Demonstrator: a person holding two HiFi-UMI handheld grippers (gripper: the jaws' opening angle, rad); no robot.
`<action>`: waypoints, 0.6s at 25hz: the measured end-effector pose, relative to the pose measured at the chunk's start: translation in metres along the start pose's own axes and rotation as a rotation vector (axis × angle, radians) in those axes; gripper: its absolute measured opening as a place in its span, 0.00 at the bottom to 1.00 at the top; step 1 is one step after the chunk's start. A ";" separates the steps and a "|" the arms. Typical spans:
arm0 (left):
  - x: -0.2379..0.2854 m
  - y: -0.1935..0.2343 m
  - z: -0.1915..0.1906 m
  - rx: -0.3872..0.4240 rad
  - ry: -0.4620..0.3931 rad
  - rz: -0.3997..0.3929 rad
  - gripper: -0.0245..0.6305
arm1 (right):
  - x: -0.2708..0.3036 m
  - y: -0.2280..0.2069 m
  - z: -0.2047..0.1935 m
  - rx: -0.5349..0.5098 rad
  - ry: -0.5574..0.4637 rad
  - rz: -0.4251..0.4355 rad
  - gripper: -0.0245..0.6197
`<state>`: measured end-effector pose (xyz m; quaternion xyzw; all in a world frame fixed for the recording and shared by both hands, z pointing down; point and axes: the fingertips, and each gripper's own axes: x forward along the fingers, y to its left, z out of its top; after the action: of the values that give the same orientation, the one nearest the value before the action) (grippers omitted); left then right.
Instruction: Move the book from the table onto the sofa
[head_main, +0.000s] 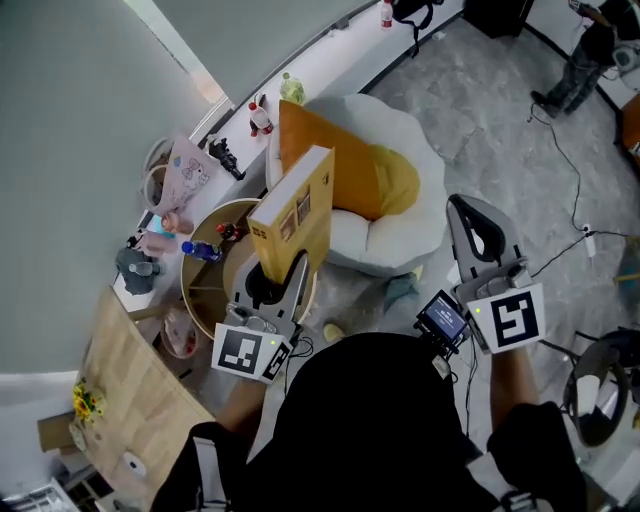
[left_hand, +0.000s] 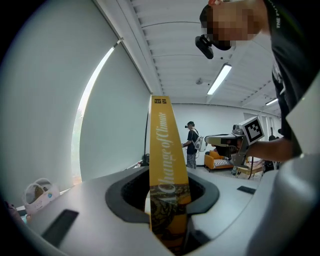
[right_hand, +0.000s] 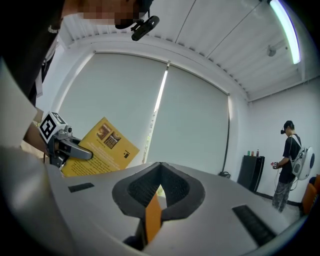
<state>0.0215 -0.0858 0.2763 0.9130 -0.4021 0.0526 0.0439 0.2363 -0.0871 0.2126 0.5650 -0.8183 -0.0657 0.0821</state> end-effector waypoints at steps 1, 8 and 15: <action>0.018 0.000 0.000 0.002 0.010 0.000 0.27 | 0.007 -0.016 -0.005 0.007 0.000 -0.002 0.05; 0.137 -0.014 0.002 -0.033 0.093 0.021 0.27 | 0.043 -0.129 -0.043 0.112 0.014 -0.006 0.05; 0.230 -0.023 0.005 -0.076 0.171 0.043 0.27 | 0.078 -0.206 -0.070 0.172 0.042 0.032 0.05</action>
<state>0.1933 -0.2390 0.3012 0.8941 -0.4181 0.1158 0.1114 0.4120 -0.2340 0.2444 0.5581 -0.8280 0.0182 0.0517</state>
